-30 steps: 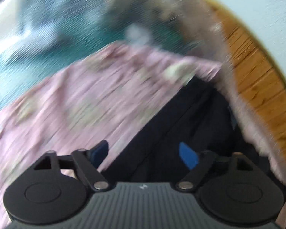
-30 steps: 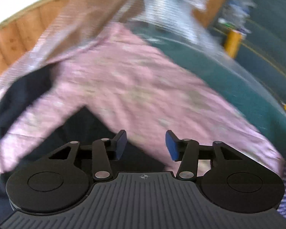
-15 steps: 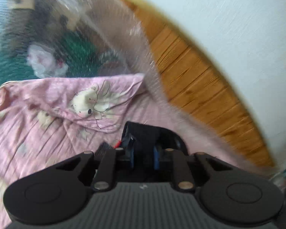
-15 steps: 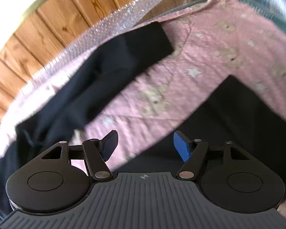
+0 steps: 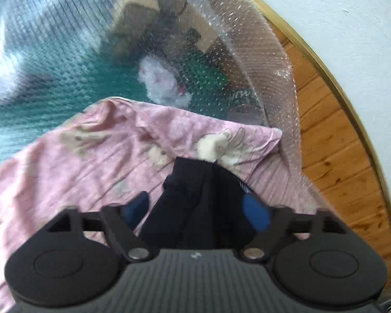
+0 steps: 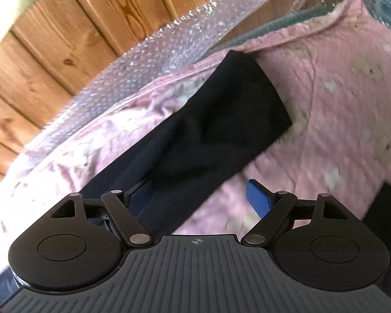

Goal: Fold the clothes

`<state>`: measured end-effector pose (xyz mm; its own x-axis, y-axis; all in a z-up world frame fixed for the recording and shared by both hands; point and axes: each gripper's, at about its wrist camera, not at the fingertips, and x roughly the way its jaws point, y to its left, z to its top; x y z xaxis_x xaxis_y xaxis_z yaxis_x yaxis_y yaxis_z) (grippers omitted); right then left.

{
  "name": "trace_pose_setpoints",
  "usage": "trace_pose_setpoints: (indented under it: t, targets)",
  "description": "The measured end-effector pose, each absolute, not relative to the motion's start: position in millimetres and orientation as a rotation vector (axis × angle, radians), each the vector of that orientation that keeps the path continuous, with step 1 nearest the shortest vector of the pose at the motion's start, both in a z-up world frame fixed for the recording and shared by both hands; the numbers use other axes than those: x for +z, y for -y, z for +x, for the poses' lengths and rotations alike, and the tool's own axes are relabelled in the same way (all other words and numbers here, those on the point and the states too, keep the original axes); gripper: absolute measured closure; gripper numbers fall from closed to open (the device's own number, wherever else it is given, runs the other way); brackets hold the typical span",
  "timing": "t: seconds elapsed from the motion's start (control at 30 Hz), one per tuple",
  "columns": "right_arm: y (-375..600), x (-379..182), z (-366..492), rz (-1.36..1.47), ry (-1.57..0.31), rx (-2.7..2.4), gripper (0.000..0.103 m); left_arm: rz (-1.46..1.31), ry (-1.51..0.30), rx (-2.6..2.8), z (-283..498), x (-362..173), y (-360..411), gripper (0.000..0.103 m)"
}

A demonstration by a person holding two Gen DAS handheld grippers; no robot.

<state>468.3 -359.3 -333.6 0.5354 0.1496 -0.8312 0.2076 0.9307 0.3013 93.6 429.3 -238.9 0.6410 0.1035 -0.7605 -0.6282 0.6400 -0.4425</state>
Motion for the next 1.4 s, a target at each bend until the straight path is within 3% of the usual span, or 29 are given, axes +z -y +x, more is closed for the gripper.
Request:
trace_pose_setpoints:
  t: [0.07, 0.1, 0.23, 0.27, 0.3, 0.37, 0.43, 0.47, 0.5, 0.77, 0.9, 0.97, 1.0, 1.07, 1.13, 1.17, 1.27, 1.33, 1.4]
  targets:
    - [359, -340, 484, 0.363, -1.025, -0.043, 0.023, -0.719, -0.799, 0.473, 75, -236, -407, 0.011]
    - [359, -343, 492, 0.349, -1.031, -0.047, 0.029, -0.727, -0.834, 0.448, 68, -240, -394, 0.011]
    - [364, -352, 508, 0.337, -1.021, -0.053, 0.033, -0.862, -0.962, 0.356, 54, -278, -353, 0.011]
    - [365, -351, 507, 0.337, -1.013, -0.053, 0.038, -0.9, -0.978, 0.365, 54, -288, -347, 0.011]
    - [366, -351, 507, 0.336, -1.005, -0.054, 0.055, -0.943, -0.982, 0.401, 56, -298, -347, 0.011]
    - [367, -350, 505, 0.318, -0.994, -0.057, 0.079, -1.023, -1.002, 0.481, 62, -316, -350, 0.012]
    - [370, -349, 504, 0.306, -0.991, -0.051, 0.089, -1.032, -1.026, 0.551, 70, -324, -354, 0.026]
    - [372, -348, 504, 0.301, -0.989, -0.044, 0.096, -1.023, -1.026, 0.547, 75, -325, -355, 0.055]
    - [373, -346, 503, 0.293, -0.983, -0.038, 0.1, -1.011, -1.03, 0.536, 79, -325, -356, 0.102]
    - [411, -298, 461, 0.322, -0.817, -0.068, 0.103, -0.964, -0.793, 0.311, 9, -235, -351, 0.102]
    - [414, -291, 437, 0.23, -0.821, -0.068, 0.103, -0.995, -0.804, 0.313, -22, -241, -357, 0.102]
    - [412, -294, 429, 0.218, -0.844, -0.074, 0.101, -1.019, -0.807, 0.321, -24, -250, -359, 0.102]
    - [411, -295, 426, 0.232, -0.852, -0.075, 0.09, -1.026, -0.806, 0.328, -25, -254, -359, 0.102]
    - [406, -297, 421, 0.306, -0.888, -0.065, 0.081, -1.036, -0.794, 0.332, -27, -257, -356, 0.102]
    - [399, -298, 415, 0.37, -0.919, -0.041, 0.063, -1.044, -0.778, 0.332, -29, -258, -353, 0.102]
    - [393, -299, 412, 0.391, -0.932, -0.033, 0.048, -1.048, -0.77, 0.332, -30, -258, -351, 0.102]
    - [389, -310, 410, 0.457, -0.957, -0.04, 0.037, -1.06, -0.752, 0.329, -34, -258, -348, 0.102]
    - [391, -321, 410, 0.502, -0.969, -0.053, 0.021, -1.06, -0.757, 0.325, -35, -259, -348, 0.102]
    - [392, -332, 410, 0.546, -0.981, -0.067, 0.019, -1.054, -0.768, 0.323, -36, -261, -347, 0.102]
